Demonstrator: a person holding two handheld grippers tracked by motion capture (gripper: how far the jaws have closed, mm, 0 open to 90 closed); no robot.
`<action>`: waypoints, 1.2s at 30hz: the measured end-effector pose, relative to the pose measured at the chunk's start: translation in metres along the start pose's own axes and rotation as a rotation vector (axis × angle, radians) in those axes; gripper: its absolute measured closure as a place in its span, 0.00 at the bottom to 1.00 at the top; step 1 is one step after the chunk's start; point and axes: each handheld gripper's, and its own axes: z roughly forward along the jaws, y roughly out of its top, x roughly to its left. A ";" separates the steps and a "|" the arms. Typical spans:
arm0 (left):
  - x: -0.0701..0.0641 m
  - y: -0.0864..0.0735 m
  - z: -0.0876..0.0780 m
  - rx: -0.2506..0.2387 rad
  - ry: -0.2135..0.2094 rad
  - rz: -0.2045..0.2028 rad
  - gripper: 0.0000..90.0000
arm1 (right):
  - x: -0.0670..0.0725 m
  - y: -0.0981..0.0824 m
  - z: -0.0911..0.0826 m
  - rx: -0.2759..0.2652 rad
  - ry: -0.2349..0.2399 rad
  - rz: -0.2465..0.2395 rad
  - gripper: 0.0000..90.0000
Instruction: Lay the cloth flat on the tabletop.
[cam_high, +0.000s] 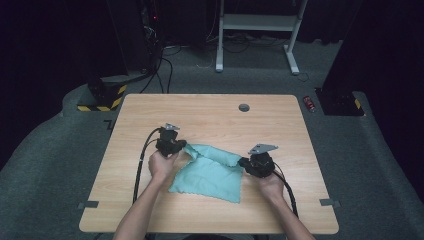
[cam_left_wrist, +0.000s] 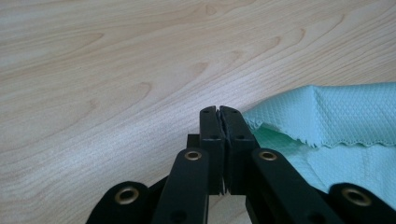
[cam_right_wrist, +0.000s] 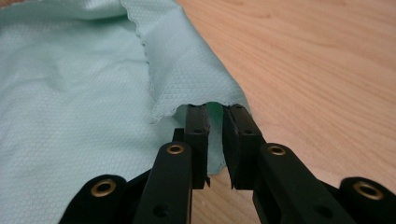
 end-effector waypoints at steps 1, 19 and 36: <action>0.000 0.001 0.000 0.000 -0.002 -0.001 0.98 | -0.001 0.001 0.000 -0.010 -0.002 0.006 0.89; 0.009 0.002 0.018 0.010 0.032 -0.032 0.88 | -0.033 0.012 0.031 0.014 -0.105 0.112 0.85; 0.010 0.003 0.009 0.021 0.069 -0.014 0.58 | -0.036 0.015 0.020 -0.042 -0.117 0.106 0.83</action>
